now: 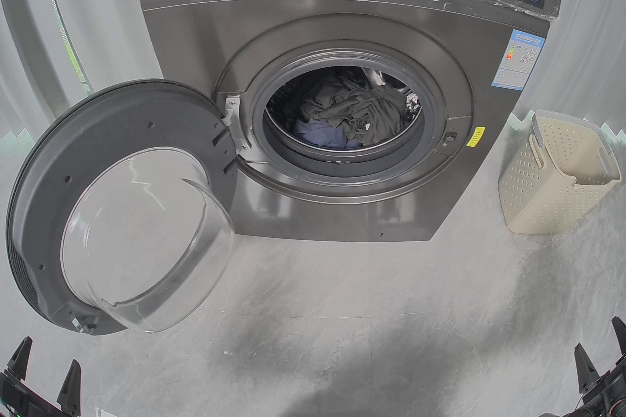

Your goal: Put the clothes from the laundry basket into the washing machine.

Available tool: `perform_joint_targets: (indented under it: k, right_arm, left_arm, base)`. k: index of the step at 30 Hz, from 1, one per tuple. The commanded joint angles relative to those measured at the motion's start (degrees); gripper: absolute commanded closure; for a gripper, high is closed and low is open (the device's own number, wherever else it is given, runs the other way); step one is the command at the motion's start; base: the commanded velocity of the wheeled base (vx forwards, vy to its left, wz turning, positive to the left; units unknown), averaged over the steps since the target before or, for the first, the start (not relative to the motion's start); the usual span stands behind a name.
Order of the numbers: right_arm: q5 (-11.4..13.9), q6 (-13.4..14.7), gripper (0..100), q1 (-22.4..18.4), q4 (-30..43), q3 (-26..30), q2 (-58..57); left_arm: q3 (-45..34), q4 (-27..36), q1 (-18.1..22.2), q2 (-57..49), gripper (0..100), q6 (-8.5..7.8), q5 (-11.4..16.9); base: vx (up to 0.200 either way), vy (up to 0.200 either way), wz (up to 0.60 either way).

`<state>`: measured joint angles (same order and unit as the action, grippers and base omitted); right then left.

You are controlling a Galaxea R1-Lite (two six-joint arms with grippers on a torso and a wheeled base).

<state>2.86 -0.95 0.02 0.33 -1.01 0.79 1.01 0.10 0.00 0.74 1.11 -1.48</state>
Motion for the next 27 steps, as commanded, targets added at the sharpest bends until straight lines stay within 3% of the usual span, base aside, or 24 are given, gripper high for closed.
perform_joint_targets:
  k: [1, 11, 17, 20, 27]
  right_arm:
    - [0.04, -0.02, 0, -0.02, 0.02, 0.92, -0.35]
    - [0.04, -0.10, 0, 0.06, 0.02, 0.92, -0.35]
    - [0.04, -0.02, 0, -0.02, 0.02, 0.92, -0.35]
    - [0.04, -0.10, 0, 0.06, 0.02, 0.92, -0.35]
    - [0.04, -0.10, 0, -0.02, 0.02, 0.92, -0.35]
  left_arm:
    - [-1.01, -0.01, 0.09, -0.74, 0, 0.03, -0.02]
    - [-1.01, -0.01, 0.00, -0.74, 0, -0.05, -0.02]
    - [-1.01, -0.01, 0.00, -0.74, 0, -0.23, 0.07]
    - [-1.01, -0.01, 0.00, -0.74, 0, -0.76, 0.16]
    - [-1.01, -0.01, 0.00, -0.74, 0, -0.23, 0.24]
  base:
    - [0.000, 0.000, 0.00]
    - [0.000, 0.000, 0.00]
    - [0.000, 0.200, 0.00]
    - [0.000, 0.000, 0.00]
    - [-0.029, 0.000, 0.00]
